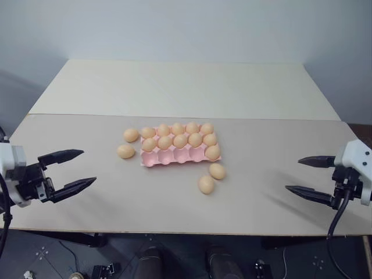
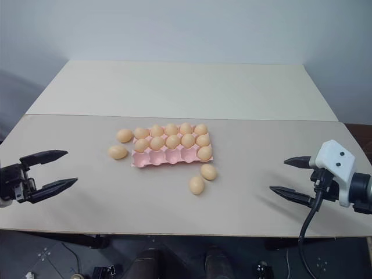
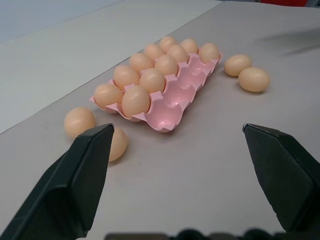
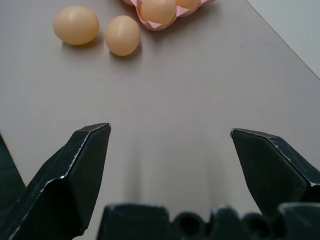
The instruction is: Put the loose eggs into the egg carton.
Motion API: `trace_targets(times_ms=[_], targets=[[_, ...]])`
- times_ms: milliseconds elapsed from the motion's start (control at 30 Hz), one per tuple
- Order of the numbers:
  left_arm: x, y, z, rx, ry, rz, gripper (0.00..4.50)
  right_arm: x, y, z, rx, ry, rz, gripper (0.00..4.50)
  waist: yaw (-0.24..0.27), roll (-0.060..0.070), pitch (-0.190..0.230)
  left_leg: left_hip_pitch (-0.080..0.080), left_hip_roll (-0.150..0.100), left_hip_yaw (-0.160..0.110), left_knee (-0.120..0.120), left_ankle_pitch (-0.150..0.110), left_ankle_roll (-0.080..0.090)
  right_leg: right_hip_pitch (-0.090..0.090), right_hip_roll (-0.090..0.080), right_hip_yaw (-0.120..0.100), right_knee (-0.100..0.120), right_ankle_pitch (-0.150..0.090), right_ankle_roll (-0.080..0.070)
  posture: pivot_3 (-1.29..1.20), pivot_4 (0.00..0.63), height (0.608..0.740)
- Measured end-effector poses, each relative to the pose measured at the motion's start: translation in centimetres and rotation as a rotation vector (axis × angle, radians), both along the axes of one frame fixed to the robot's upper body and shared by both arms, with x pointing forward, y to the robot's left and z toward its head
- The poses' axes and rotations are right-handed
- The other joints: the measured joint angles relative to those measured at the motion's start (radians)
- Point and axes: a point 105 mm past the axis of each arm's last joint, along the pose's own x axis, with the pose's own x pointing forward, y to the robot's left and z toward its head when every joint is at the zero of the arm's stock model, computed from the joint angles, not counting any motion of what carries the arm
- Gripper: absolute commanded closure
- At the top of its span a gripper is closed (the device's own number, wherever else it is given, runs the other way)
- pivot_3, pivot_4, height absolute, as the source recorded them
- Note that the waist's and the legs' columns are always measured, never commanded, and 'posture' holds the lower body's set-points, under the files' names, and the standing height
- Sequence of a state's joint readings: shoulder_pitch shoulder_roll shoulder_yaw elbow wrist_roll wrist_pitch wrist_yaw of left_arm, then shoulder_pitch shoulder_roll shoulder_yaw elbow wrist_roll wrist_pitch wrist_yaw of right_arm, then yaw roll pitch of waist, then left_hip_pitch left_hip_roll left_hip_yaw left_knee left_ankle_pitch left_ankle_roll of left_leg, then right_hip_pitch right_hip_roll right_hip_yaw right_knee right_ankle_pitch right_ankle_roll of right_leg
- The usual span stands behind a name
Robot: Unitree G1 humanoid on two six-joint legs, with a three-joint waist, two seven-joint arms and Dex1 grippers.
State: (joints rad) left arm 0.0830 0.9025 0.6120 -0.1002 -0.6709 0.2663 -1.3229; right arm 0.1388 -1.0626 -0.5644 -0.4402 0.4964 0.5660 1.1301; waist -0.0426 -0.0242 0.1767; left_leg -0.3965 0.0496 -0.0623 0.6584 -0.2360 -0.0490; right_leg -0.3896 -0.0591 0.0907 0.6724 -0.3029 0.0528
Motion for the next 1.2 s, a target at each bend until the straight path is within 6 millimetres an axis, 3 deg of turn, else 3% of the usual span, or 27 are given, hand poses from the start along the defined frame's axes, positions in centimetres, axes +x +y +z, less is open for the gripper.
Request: trace_targets(times_ms=[300,567,700,900,1067,1200], targets=[[0.7,-0.3,0.4,-0.006,-0.014,-0.014,0.01,0.3,-0.1,-0.1,0.017,-0.031,-0.038,0.00,0.001,0.000,0.000,0.000,0.000,0.000,0.000,0.000,0.000,0.000,0.000,0.000,0.000,0.000,0.000,0.00,0.150,0.740],[2.0,1.3,-0.3,-0.007,-0.020,0.079,0.01,0.1,0.4,-0.3,0.025,-0.049,-0.040,0.00,-0.001,0.000,0.000,0.001,0.000,0.000,0.000,0.000,0.000,0.000,0.000,0.000,0.000,0.000,0.000,0.00,0.150,0.740],[3.8,2.1,-1.7,-0.010,-0.019,0.152,0.01,0.9,1.6,0.5,0.034,-0.102,-0.014,0.00,0.000,0.000,0.000,0.001,0.000,0.000,0.000,0.000,0.000,0.001,0.000,0.000,0.000,0.000,0.000,0.00,0.150,0.740],[6.9,2.2,-3.0,-0.037,0.002,0.175,0.01,1.2,3.7,-0.1,0.080,-0.109,0.025,0.00,0.009,0.000,0.000,-0.001,-0.001,-0.001,0.000,0.000,0.000,0.000,0.000,-0.001,0.000,0.000,0.000,0.00,0.150,0.740],[10.0,1.2,-3.6,-0.067,0.021,0.136,0.01,0.9,5.2,-0.6,0.114,-0.112,0.036,0.00,0.009,0.000,0.000,-0.001,-0.001,-0.001,0.001,0.000,0.000,0.000,0.000,-0.001,0.000,0.000,0.001,0.00,0.150,0.740],[11.4,0.3,-4.8,-0.045,0.065,0.102,0.01,1.0,5.2,-0.7,0.111,-0.126,0.008,0.00,0.004,-0.001,0.000,-0.001,-0.001,-0.002,0.001,0.000,0.000,0.000,0.000,-0.001,0.000,0.000,0.000,0.00,0.150,0.740]])
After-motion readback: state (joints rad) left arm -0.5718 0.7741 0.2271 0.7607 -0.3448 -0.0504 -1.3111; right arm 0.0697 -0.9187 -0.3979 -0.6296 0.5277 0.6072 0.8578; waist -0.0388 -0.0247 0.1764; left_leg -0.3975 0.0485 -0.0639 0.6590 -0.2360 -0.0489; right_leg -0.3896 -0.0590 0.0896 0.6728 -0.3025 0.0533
